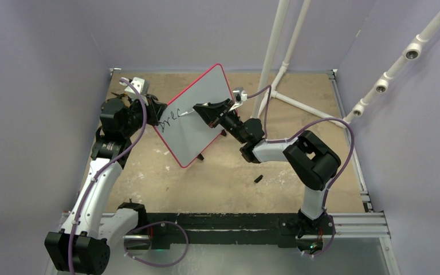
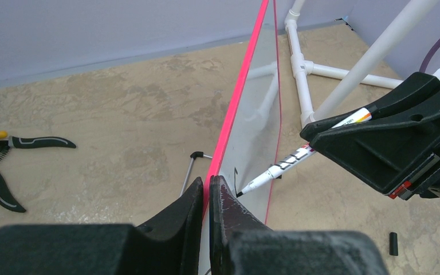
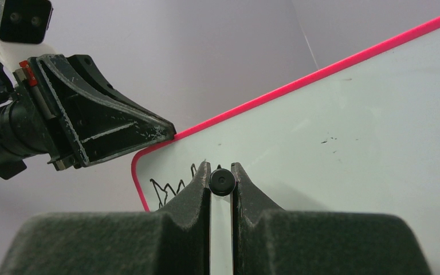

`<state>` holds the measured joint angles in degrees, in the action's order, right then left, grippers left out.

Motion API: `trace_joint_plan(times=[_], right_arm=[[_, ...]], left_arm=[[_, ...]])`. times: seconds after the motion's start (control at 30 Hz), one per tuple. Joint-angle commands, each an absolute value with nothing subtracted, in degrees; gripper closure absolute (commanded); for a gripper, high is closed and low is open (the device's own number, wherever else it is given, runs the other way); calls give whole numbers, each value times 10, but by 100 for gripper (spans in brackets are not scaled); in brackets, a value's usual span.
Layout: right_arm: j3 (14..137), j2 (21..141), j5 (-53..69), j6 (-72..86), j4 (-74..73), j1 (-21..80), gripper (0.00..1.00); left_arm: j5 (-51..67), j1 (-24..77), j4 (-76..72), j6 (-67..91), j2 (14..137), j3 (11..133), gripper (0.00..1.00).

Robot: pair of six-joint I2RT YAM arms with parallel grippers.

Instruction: Write a sentence on the whiteboard

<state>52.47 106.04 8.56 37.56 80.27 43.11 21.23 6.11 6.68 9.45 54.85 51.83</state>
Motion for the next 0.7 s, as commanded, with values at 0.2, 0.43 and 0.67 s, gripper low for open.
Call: trace_joint_plan(times=[0.2, 0.43, 0.67], right_arm=[[519, 1046, 59, 358, 796, 432, 100], [538, 1042, 55, 353, 791, 432, 100], [546, 1037, 44, 347, 788, 431, 100]], left_arm=[[229, 61, 74, 104, 553, 511, 94], [229, 61, 74, 104, 552, 511, 94], [229, 61, 75, 104, 552, 512, 94]])
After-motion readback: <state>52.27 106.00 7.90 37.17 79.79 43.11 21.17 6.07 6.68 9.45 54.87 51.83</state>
